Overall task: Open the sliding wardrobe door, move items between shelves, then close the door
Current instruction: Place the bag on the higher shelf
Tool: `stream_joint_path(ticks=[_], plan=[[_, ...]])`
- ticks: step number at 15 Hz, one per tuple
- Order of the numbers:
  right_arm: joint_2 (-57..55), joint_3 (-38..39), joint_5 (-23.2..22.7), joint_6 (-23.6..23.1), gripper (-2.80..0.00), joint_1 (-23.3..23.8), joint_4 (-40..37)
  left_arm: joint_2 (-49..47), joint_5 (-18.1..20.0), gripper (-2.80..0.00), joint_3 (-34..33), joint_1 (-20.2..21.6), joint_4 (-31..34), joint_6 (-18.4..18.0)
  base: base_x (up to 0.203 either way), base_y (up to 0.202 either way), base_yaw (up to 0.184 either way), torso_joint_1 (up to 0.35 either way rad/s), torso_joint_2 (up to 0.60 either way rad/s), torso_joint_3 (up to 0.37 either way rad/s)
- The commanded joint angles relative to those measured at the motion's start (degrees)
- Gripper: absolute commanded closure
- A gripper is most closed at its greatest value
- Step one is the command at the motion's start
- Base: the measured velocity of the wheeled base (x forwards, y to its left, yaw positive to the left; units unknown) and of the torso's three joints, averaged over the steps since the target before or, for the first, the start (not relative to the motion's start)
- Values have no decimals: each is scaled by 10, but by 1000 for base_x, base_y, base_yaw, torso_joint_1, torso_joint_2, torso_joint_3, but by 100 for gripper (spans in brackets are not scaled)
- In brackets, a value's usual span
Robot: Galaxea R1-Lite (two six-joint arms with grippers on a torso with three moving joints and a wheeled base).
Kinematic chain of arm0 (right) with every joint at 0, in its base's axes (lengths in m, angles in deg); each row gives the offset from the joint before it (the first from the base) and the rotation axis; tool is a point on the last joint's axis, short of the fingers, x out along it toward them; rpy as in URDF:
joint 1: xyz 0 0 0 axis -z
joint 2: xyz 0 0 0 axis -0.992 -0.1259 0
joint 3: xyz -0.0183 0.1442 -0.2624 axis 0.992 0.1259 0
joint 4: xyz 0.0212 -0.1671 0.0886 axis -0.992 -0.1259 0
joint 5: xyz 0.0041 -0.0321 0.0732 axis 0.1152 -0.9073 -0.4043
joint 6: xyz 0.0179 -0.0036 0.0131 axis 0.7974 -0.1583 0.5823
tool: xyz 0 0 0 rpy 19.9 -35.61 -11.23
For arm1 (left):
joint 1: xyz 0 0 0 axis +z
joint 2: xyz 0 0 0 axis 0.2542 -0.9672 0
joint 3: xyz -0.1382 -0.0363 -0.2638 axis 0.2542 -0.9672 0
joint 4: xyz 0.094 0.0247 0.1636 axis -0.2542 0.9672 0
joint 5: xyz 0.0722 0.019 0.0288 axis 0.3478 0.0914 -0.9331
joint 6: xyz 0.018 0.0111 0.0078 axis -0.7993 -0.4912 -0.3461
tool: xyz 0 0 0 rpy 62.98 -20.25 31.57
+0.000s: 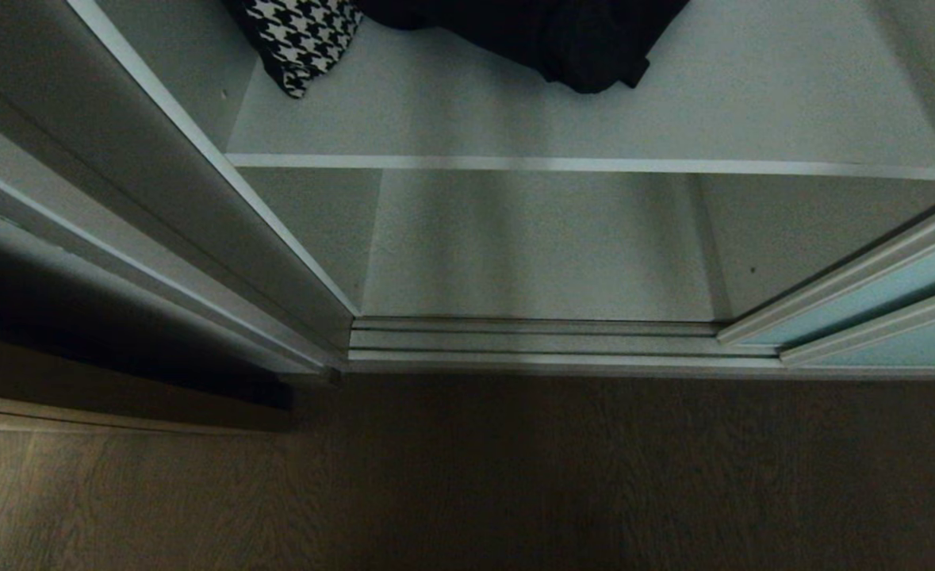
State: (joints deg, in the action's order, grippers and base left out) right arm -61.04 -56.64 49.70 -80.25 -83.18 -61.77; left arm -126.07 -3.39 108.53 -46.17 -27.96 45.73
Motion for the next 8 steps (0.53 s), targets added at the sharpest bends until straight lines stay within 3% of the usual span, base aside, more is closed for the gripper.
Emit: stream_joint_path(ticks=[1,4,6,7,8], plan=[[2,0,0,0,0,0,0,7,67,0,1,3,-4,0,0,0,0,0,0,0],[2,0,0,0,0,0,0,6,85,0,3,-4,-5,14,0,0,0,0,0,0],[2,0,0,0,0,0,0,4,204,0,3,-39,-3,85,0,0,0,0,0,0],[2,0,0,0,0,0,0,-6,222,0,5,-66,0,137,0,0,0,0,0,0],[2,0,0,0,0,0,0,-20,223,0,3,-73,-2,151,0,0,0,0,0,0]])
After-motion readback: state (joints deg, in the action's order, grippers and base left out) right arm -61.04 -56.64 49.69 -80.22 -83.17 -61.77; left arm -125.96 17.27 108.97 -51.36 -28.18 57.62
